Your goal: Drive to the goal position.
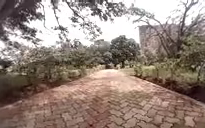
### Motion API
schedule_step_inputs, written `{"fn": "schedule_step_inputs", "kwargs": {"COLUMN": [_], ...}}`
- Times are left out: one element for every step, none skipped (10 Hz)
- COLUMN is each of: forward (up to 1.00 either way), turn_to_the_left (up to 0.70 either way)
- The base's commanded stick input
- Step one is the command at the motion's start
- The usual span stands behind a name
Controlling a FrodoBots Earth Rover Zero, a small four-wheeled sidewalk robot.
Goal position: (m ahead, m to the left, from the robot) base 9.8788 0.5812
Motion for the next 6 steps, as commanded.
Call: {"fn": "schedule_step_inputs", "kwargs": {"forward": [0.70, 0.70, 0.70, 0.70, 0.70, 0.70], "turn_to_the_left": [0.00, 0.00, 0.00, 0.00, 0.00, 0.00]}}
